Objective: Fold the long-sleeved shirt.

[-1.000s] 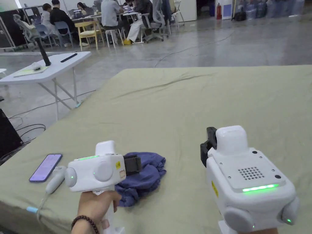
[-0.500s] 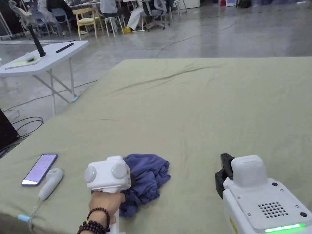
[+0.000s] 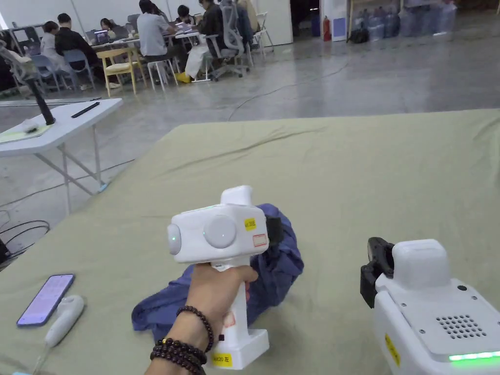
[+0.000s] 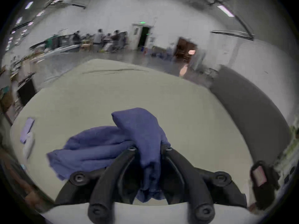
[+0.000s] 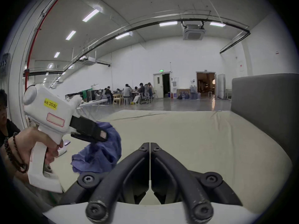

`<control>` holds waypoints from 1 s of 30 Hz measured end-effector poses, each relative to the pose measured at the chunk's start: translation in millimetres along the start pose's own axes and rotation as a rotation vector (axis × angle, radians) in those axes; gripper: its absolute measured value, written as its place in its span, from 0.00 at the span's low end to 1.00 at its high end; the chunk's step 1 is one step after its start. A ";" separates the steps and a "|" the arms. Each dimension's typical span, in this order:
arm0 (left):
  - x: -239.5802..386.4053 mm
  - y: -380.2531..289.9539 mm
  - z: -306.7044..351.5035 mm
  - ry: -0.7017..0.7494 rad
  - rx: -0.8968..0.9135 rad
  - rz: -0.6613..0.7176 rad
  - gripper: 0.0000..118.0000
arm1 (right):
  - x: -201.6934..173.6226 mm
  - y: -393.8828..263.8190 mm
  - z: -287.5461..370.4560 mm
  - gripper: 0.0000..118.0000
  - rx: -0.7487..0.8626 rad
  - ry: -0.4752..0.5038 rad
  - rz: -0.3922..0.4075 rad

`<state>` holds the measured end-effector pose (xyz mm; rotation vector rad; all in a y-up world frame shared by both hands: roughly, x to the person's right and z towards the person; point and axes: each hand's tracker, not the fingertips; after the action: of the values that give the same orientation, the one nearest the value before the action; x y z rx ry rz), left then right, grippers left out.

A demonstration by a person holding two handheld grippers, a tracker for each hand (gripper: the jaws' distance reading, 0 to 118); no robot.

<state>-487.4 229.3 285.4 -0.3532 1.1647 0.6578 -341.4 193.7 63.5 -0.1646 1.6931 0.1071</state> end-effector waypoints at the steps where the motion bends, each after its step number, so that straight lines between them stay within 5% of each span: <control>1: 23.1 -0.1 -6.6 -0.036 -0.009 -0.030 0.10 | 9.6 2.8 7.8 0.00 0.012 -0.032 0.006; 8: 201.8 -48.3 -92.3 -0.311 -0.144 -0.176 0.10 | 95.4 16.2 75.1 0.00 0.026 -0.312 0.011; 14: 283.1 -111.3 -160.0 -0.260 -0.266 -0.155 0.12 | 151.3 16.5 120.1 0.00 0.003 -0.458 -0.025; 15: 282.6 -115.3 -163.1 -0.237 -0.270 -0.134 0.17 | 155.9 16.2 125.1 0.00 0.000 -0.469 -0.028; 18: 263.7 -112.9 -152.4 -0.312 -0.201 -0.079 0.92 | 165.1 12.0 136.6 0.00 -0.004 -0.480 -0.037; 19: 256.1 -107.9 -140.6 -0.302 -0.151 -0.090 1.00 | 165.4 11.2 135.2 0.00 -0.010 -0.478 -0.040; 26: 166.0 -92.4 -3.1 -0.136 0.158 -0.035 0.95 | 144.7 4.6 105.0 0.00 -0.103 -0.383 0.006; 27: 155.9 -98.0 16.7 -0.079 0.208 -0.062 0.87 | 137.7 3.0 99.4 0.00 -0.110 -0.375 0.017; 30: 120.7 -120.7 68.9 0.070 0.380 -0.089 0.26 | 120.8 -4.2 92.6 0.00 -0.119 -0.365 0.035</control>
<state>-330.9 212.2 190.2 -0.1053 1.3031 0.3377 -265.0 199.4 -68.1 -0.1920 1.3264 0.2492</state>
